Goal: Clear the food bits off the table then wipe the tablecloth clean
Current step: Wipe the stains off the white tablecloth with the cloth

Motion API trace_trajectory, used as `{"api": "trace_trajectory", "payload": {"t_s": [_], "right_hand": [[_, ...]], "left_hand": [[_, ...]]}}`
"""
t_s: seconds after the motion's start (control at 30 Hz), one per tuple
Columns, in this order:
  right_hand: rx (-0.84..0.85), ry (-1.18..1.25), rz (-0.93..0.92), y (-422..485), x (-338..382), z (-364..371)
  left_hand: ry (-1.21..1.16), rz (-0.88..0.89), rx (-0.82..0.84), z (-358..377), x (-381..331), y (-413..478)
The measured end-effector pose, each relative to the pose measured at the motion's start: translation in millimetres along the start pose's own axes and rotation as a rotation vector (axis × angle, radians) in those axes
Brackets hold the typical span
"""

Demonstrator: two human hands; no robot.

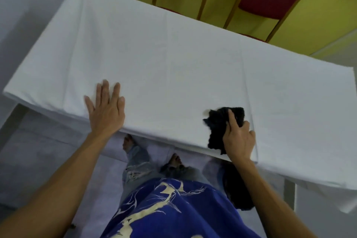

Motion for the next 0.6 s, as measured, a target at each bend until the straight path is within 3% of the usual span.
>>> {"api": "trace_trajectory", "payload": {"t_s": [0.1, 0.17, 0.27, 0.4, 0.47, 0.6], "right_hand": [[0.006, 0.075, 0.223, 9, -47, -20], [-0.018, 0.156, 0.248, 12, -35, -27], [-0.039, 0.24, 0.029, 9, 35, -23], [0.156, 0.238, -0.282, -18, 120, 9], [0.239, 0.2, -0.345, -22, 120, 15], [0.218, 0.097, -0.337, -11, 47, -2]], "left_hand": [[-0.02, -0.065, -0.015, -6, -11, 0], [-0.137, -0.049, -0.08, -6, -46, -2], [-0.225, 0.097, -0.062, 13, -114, -15], [-0.097, 0.158, -0.023, 42, -132, -27], [-0.063, 0.178, -0.055, 43, -125, -26], [-0.059, 0.184, -0.083, 46, -129, -27]]}}
Point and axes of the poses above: each hand's wrist, its own y-axis towards the middle knuckle, its own z-axis out of the palm, x = y × z, the point moved 4 cm from there along y, towards the middle knuckle
